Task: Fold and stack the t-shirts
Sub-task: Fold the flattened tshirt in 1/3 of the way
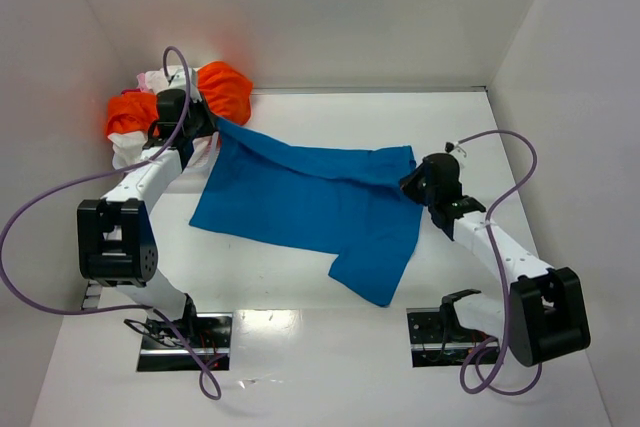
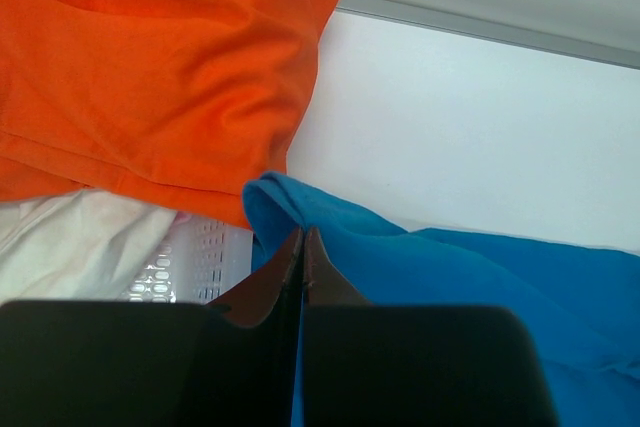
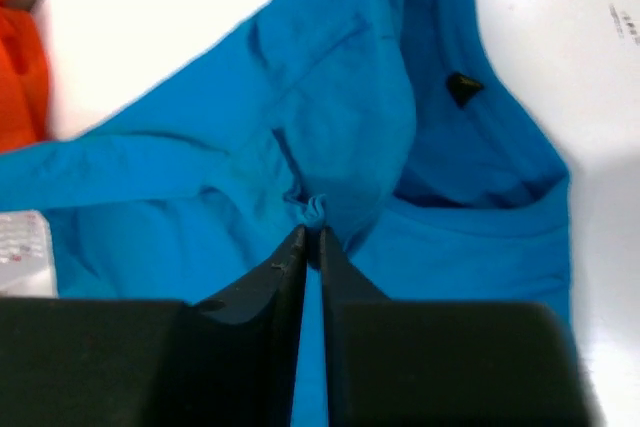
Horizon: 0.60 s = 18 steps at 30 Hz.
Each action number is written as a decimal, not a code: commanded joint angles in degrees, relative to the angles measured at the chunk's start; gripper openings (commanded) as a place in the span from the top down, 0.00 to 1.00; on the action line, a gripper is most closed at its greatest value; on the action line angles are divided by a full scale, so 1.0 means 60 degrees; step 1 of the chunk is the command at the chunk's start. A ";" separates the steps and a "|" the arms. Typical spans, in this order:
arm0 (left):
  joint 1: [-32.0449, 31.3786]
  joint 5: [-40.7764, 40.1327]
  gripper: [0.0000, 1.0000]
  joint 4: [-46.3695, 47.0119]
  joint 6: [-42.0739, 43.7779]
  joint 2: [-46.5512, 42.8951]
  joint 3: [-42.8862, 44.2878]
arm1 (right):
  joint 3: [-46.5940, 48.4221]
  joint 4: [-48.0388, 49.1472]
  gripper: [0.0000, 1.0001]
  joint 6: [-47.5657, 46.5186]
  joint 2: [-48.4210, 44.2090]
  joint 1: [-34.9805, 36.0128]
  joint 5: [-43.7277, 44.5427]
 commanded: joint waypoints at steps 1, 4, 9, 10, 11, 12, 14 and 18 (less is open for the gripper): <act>-0.0008 0.0108 1.00 0.0316 0.0090 0.0109 0.0347 | -0.0128 -0.0333 0.83 0.0108 0.0042 0.0039 0.0063; -0.0008 0.0108 1.00 0.0229 0.0091 0.0109 0.0347 | -0.0128 -0.0727 0.24 0.0108 0.0042 0.0039 0.0427; -0.0008 0.0196 1.00 0.0228 0.0091 0.0109 0.0347 | 0.0443 -0.0745 0.04 0.0108 -0.0178 0.0039 0.1145; -0.0008 0.0196 1.00 0.0228 0.0091 0.0109 0.0347 | 0.0531 -0.0657 0.00 0.0021 -0.0047 0.0039 0.1147; -0.0008 0.0297 1.00 0.0228 0.0091 0.0109 0.0347 | 0.0619 -0.0468 0.00 -0.0067 0.0085 0.0039 0.1147; -0.0008 0.0298 1.00 0.0228 0.0091 0.0109 0.0347 | 0.0881 -0.0466 0.00 -0.0068 0.0448 0.0039 0.1147; -0.0008 0.0298 1.00 0.0228 0.0091 0.0109 0.0347 | 0.1407 -0.0349 0.00 -0.0432 0.0933 0.0039 0.1351; -0.0008 0.0298 1.00 0.0228 0.0091 0.0109 0.0347 | 0.2171 -0.0012 0.00 -0.0858 0.1988 0.0039 0.1557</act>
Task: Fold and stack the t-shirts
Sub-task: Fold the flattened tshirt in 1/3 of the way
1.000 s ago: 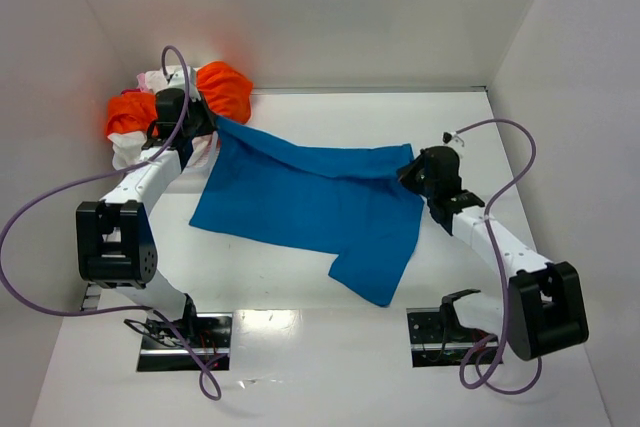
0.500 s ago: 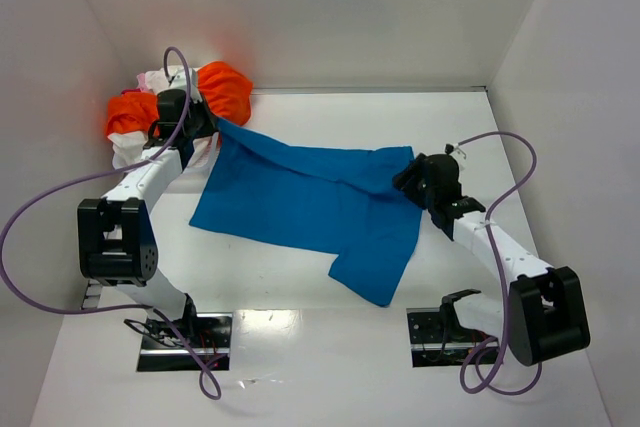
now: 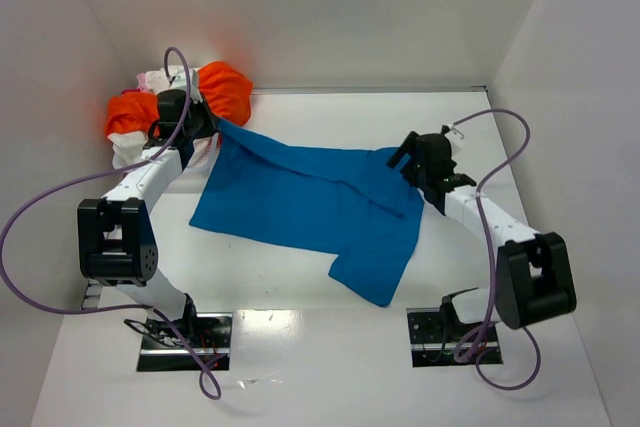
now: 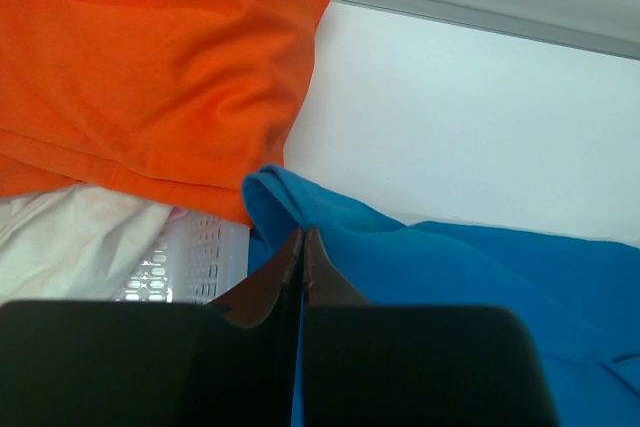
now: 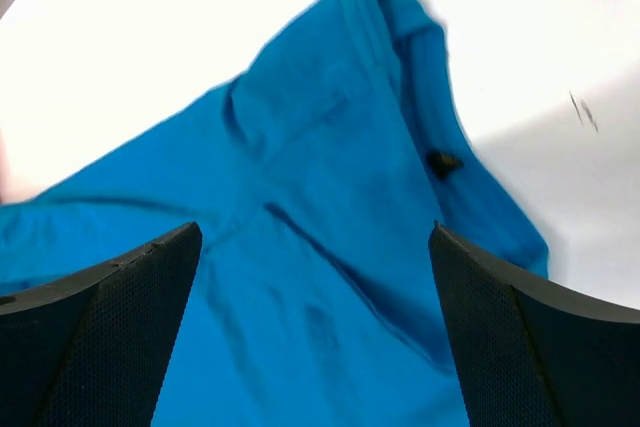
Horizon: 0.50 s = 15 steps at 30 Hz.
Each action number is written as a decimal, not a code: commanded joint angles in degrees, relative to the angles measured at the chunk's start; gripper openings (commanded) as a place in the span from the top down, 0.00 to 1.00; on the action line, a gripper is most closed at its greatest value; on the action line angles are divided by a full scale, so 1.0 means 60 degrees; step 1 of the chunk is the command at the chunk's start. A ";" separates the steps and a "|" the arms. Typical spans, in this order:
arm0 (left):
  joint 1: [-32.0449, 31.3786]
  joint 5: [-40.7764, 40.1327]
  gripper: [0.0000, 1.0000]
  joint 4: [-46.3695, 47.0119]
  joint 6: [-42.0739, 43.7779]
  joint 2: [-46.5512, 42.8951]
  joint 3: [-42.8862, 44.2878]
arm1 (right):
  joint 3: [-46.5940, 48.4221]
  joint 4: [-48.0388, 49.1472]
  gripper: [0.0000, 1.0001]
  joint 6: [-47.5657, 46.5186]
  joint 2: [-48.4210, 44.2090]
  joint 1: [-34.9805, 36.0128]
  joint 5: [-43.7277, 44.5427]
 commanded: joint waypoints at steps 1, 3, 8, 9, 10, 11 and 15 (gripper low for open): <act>-0.0008 0.0178 1.00 0.0312 0.0163 0.0055 0.0339 | 0.0871 0.0542 0.00 -0.0582 0.0775 -0.0149 0.0515; -0.0008 0.0178 1.00 0.0312 0.0164 0.0055 0.0339 | 0.1238 0.0542 0.00 -0.0801 0.1129 -0.0296 0.0603; -0.0008 0.0266 1.00 0.0312 0.0164 0.0055 0.0339 | 0.1707 0.0718 0.13 -0.1140 0.1950 -0.0795 0.0603; -0.0008 0.0266 1.00 0.0312 0.0164 0.0055 0.0339 | 0.1708 0.0819 0.16 -0.1270 0.2038 -0.0796 0.0603; -0.0008 0.0266 1.00 0.0312 0.0164 0.0055 0.0339 | 0.1809 0.0907 0.21 -0.1358 0.2140 -0.0883 0.0603; -0.0008 0.0266 1.00 0.0312 0.0164 0.0055 0.0339 | 0.1970 0.0908 0.25 -0.1475 0.2388 -0.0985 0.0603; -0.0008 0.0354 1.00 0.0225 0.0164 0.0142 0.0339 | 0.2351 0.0908 0.28 -0.1740 0.3047 -0.1074 0.0223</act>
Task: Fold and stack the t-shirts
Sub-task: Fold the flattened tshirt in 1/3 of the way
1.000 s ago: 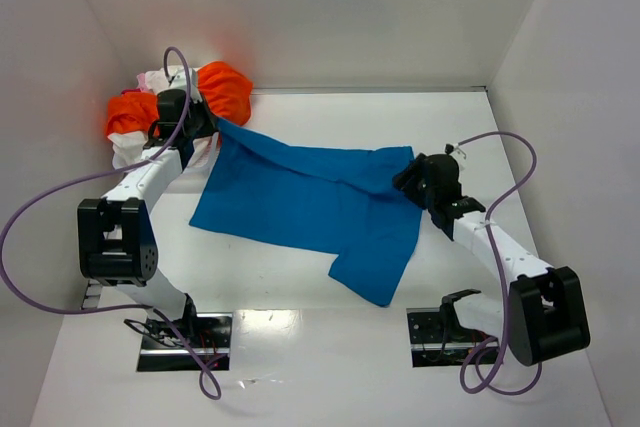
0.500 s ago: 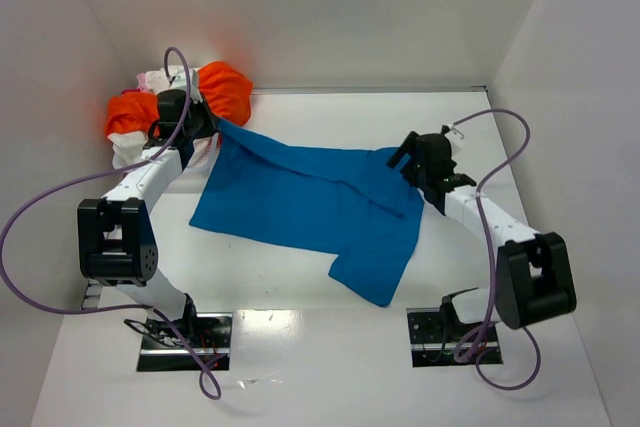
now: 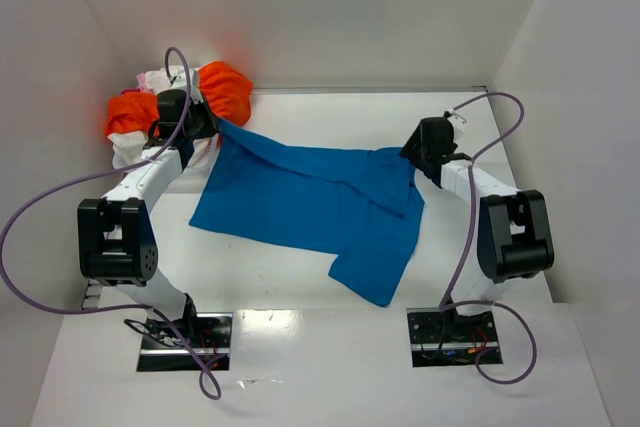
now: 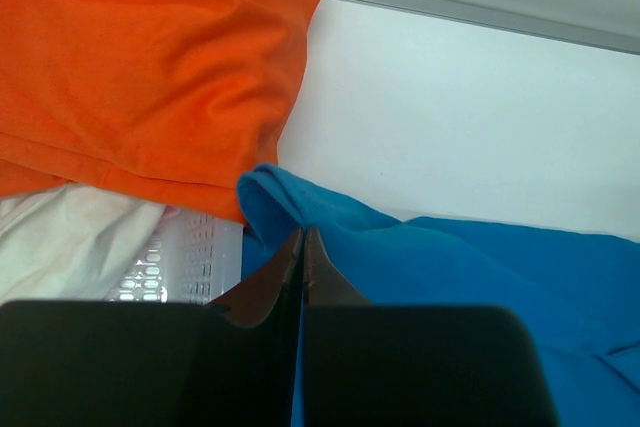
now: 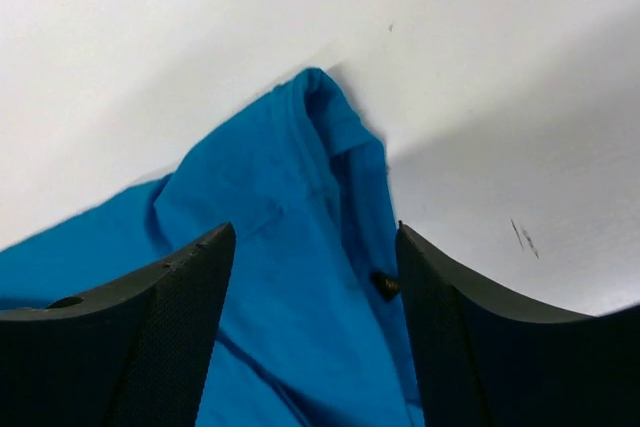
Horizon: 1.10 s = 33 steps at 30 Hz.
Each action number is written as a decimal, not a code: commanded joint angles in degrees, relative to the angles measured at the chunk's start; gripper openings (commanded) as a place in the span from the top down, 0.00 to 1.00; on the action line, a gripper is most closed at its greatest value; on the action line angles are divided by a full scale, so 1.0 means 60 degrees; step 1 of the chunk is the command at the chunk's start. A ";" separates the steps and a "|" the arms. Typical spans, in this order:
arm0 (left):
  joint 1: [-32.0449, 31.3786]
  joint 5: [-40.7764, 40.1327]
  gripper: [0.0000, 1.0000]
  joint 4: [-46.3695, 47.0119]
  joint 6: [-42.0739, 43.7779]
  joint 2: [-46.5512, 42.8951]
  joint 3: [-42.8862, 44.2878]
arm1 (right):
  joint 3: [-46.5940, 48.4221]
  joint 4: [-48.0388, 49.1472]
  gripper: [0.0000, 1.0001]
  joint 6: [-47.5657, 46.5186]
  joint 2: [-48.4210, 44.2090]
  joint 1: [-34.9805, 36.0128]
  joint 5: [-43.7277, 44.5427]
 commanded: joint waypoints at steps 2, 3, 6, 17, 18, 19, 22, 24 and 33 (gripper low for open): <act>-0.0008 0.0201 1.00 0.0246 0.0153 0.0142 0.0426 | 0.0720 0.0701 0.32 -0.0542 0.0572 -0.0090 -0.0270; -0.0008 0.0201 1.00 0.0246 0.0153 0.0142 0.0427 | 0.0721 0.0702 0.38 -0.0542 0.0704 -0.0090 -0.0271; -0.0008 0.0201 1.00 0.0246 0.0153 0.0230 0.0427 | 0.0823 0.0790 0.41 -0.0629 0.1026 -0.0090 -0.0359; -0.0008 0.0201 1.00 0.0158 0.0153 0.0318 0.0427 | 0.1832 0.0117 0.56 -0.0806 0.1978 -0.0090 -0.0462; -0.0008 0.0201 1.00 0.0158 0.0153 0.0318 0.0427 | 0.1921 0.0029 0.59 -0.0806 0.2067 -0.0090 -0.0563; -0.0008 0.0201 1.00 0.0158 0.0153 0.0318 0.0427 | 0.2009 0.0028 0.61 -0.0893 0.2154 -0.0090 -0.0564; -0.0008 0.0201 1.00 0.0158 0.0153 0.0318 0.0427 | 0.2185 -0.0279 0.66 -0.0894 0.2360 -0.0090 -0.0564; -0.0008 0.0201 1.00 0.0158 0.0153 0.0318 0.0427 | 0.2288 -0.0280 0.66 -0.0894 0.2447 -0.0090 -0.0564; -0.0008 0.0201 1.00 0.0158 0.0153 0.0318 0.0427 | 0.2596 -0.0675 0.60 -0.0982 0.2740 -0.0090 -0.0564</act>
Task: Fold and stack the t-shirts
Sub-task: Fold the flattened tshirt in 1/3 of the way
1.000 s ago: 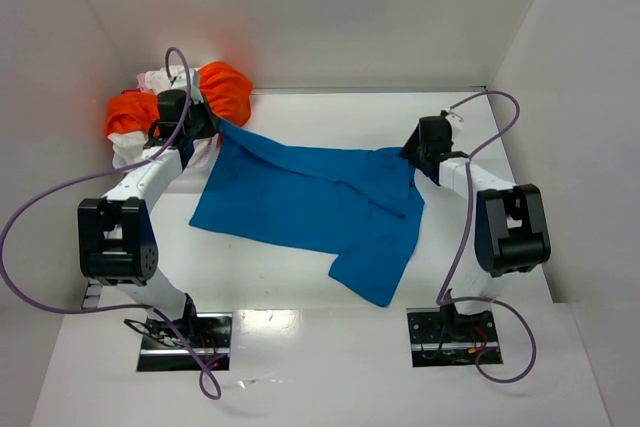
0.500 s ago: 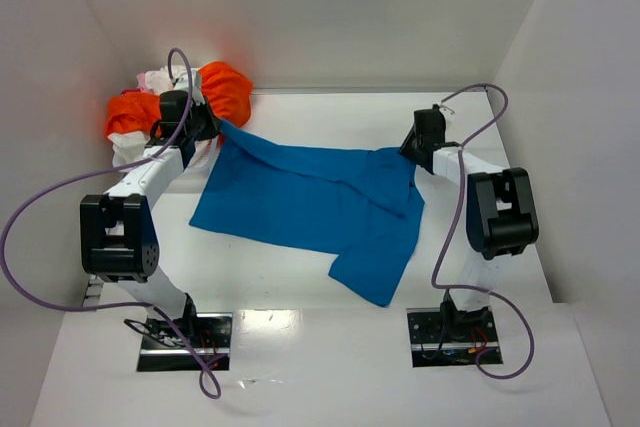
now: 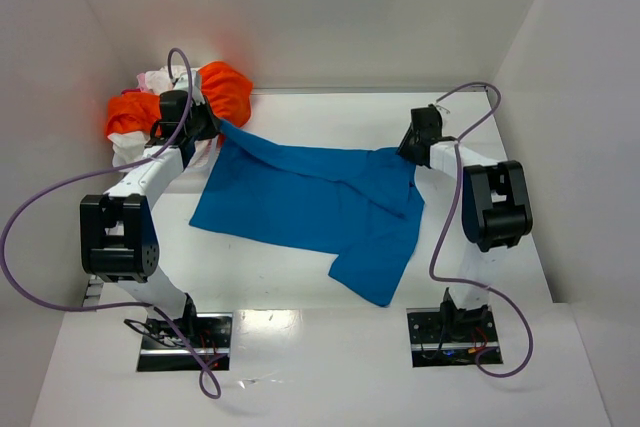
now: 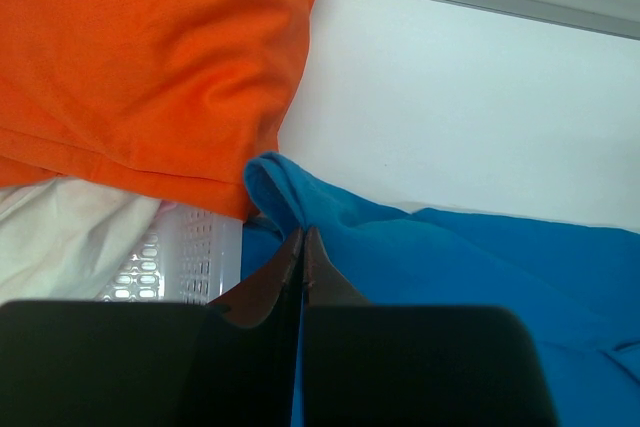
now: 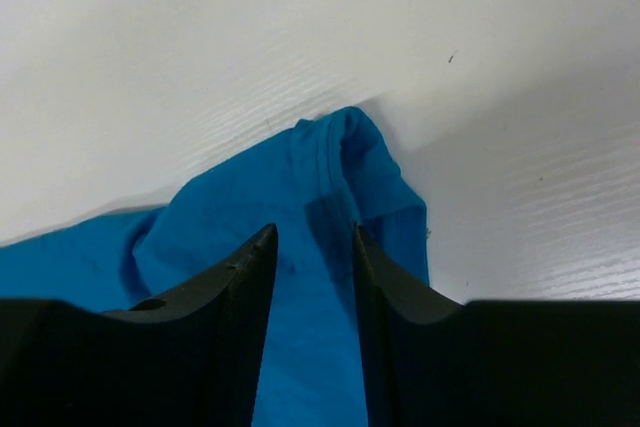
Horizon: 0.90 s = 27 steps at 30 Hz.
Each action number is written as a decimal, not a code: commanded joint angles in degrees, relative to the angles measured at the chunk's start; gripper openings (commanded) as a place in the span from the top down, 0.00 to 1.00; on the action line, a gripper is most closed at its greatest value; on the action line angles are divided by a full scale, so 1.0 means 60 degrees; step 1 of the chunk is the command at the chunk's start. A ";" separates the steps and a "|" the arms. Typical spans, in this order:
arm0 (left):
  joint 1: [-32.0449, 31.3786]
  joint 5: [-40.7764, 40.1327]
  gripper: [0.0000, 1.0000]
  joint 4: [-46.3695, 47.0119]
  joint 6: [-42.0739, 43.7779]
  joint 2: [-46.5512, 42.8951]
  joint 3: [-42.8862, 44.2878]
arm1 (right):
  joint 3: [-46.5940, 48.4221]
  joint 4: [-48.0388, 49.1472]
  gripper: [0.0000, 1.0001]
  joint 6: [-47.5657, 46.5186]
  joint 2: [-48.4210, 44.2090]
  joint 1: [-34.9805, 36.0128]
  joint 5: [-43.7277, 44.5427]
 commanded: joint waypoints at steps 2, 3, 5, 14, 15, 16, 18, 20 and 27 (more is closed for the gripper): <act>-0.0008 0.0128 1.00 0.0282 0.0149 0.0067 0.0347 | 0.0508 -0.0169 0.57 -0.0246 0.0235 -0.0047 0.0001; -0.0008 0.0128 1.00 0.0282 0.0149 0.0067 0.0347 | 0.0595 -0.0169 0.57 -0.0246 0.0235 -0.0047 0.0000; -0.0008 0.0128 1.00 0.0282 0.0149 0.0067 0.0347 | 0.0683 -0.0301 0.56 -0.0246 0.0337 -0.0047 0.0000; -0.0008 0.0128 1.00 0.0282 0.0149 0.0067 0.0347 | 0.0977 -0.0711 0.80 -0.0334 0.0631 -0.0047 0.0116; -0.0008 0.0128 1.00 0.0282 0.0149 0.0067 0.0347 | 0.0977 -0.0827 0.89 -0.0334 0.0718 -0.0047 0.0204; -0.0008 0.0128 1.00 0.0282 0.0149 0.0067 0.0347 | 0.0977 -0.0973 0.92 -0.0334 0.0718 -0.0047 0.0307; -0.0008 0.0128 1.00 0.0194 0.0149 0.0067 0.0347 | 0.1080 -0.1178 0.97 -0.0334 0.0718 -0.0047 0.0702; -0.0008 0.0128 1.00 0.0194 0.0149 0.0067 0.0347 | 0.1080 -0.1180 0.99 -0.0334 0.0631 -0.0148 0.0820; -0.0199 0.0011 1.00 0.0106 0.0252 0.0154 0.0347 | 0.0992 -0.1180 1.00 -0.0538 0.0192 -0.0896 0.0644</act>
